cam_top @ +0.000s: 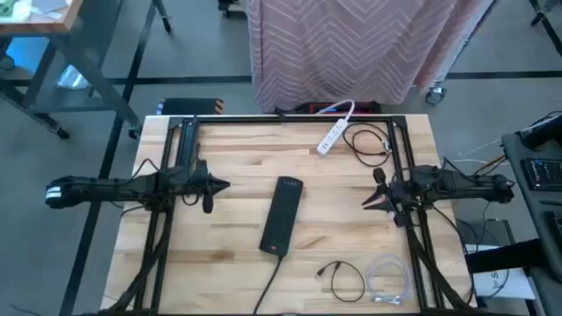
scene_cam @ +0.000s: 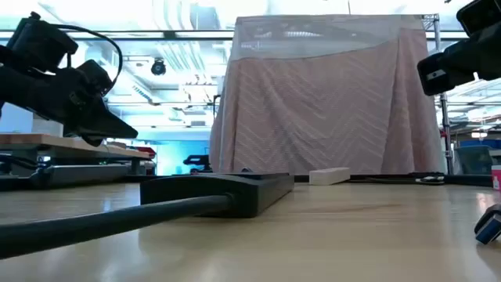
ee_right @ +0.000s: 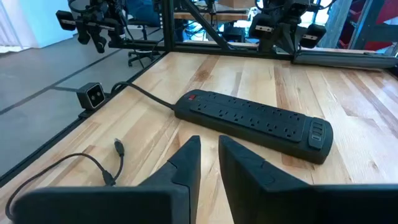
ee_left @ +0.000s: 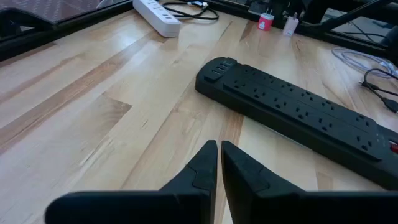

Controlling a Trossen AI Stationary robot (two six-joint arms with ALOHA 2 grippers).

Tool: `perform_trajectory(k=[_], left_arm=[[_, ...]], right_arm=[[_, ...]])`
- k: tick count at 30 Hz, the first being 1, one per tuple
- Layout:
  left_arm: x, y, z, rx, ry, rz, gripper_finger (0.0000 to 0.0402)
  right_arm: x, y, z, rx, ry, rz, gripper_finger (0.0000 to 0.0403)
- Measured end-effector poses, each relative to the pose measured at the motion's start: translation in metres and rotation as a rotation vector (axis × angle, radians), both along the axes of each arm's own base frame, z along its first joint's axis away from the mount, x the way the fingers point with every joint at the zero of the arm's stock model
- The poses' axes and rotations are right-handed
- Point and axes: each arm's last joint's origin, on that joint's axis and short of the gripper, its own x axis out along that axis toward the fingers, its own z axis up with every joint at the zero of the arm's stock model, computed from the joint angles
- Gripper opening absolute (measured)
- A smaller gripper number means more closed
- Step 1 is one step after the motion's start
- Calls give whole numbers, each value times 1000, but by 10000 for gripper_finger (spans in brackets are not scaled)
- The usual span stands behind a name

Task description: Insert USB

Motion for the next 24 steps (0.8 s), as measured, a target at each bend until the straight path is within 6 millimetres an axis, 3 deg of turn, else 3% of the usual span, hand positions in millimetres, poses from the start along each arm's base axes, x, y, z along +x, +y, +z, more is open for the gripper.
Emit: perform_trajectory(k=[10, 24], left_arm=[[0, 0, 0, 0, 0, 0, 9], [0, 0, 0, 0, 0, 0, 9]], right_arm=[[0, 0, 0, -1, -1, 0, 40], [0, 0, 0, -1, -1, 0, 68]])
